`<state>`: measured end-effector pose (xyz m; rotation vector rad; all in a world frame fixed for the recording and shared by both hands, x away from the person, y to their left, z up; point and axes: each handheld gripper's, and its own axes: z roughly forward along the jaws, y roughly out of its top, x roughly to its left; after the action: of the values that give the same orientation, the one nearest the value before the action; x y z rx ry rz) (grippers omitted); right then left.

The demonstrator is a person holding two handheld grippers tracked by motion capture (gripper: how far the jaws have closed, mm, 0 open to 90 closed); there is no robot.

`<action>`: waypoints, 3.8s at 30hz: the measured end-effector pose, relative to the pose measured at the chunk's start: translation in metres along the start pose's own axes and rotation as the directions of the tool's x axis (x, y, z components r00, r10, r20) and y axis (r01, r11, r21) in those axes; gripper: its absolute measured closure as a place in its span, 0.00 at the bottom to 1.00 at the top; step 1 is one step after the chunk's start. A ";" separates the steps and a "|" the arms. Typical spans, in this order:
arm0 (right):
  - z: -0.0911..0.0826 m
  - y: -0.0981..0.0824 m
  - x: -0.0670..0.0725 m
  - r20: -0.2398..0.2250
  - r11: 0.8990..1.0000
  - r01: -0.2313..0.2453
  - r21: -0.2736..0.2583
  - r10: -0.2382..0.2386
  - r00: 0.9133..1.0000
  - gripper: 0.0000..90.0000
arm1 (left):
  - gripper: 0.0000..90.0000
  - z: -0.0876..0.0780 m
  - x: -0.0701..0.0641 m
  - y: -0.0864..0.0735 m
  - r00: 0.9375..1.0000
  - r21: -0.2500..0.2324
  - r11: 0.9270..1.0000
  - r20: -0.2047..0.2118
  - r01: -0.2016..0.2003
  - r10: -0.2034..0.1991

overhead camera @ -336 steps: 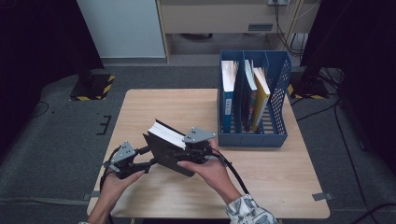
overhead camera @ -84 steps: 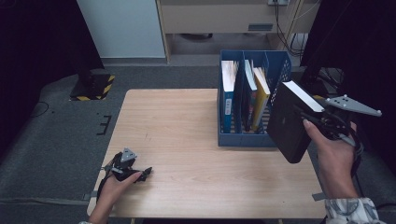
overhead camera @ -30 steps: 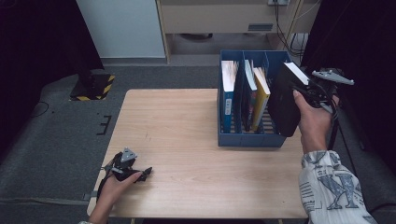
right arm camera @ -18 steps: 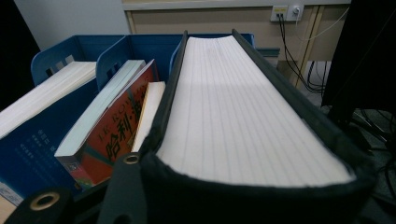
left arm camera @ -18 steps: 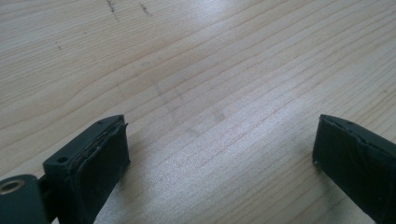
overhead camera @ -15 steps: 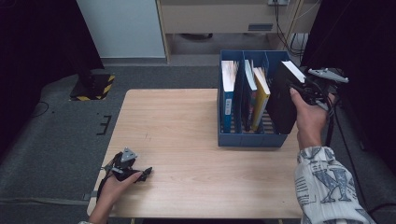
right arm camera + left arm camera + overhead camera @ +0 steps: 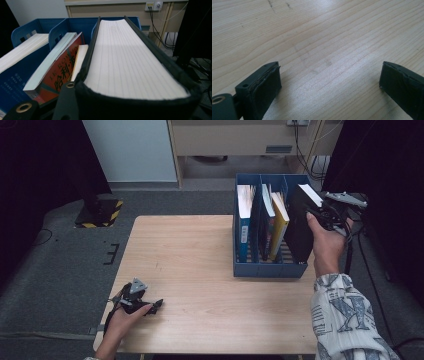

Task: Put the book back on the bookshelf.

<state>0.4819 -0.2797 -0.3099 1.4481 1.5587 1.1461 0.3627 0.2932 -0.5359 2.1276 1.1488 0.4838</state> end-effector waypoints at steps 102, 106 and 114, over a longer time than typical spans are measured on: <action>0.083 -0.056 -0.010 0.037 0.999 -0.015 0.043 0.013 0.999 0.59 | 0.03 0.001 -0.001 0.001 1.000 -0.001 1.000 0.007 -0.005 0.005; 0.081 -0.058 -0.010 0.037 0.999 -0.010 0.045 0.008 0.999 0.59 | 0.03 0.001 -0.001 0.001 1.000 -0.002 1.000 0.007 -0.005 0.005; 0.077 -0.056 -0.007 0.043 0.995 -0.004 0.096 0.000 0.999 0.59 | 0.04 0.001 -0.002 0.001 1.000 -0.003 1.000 0.006 -0.002 0.002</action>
<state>0.5332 -0.2747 -0.3901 1.5267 1.6017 1.0468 0.3627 0.2913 -0.5361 2.1263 1.1413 0.4797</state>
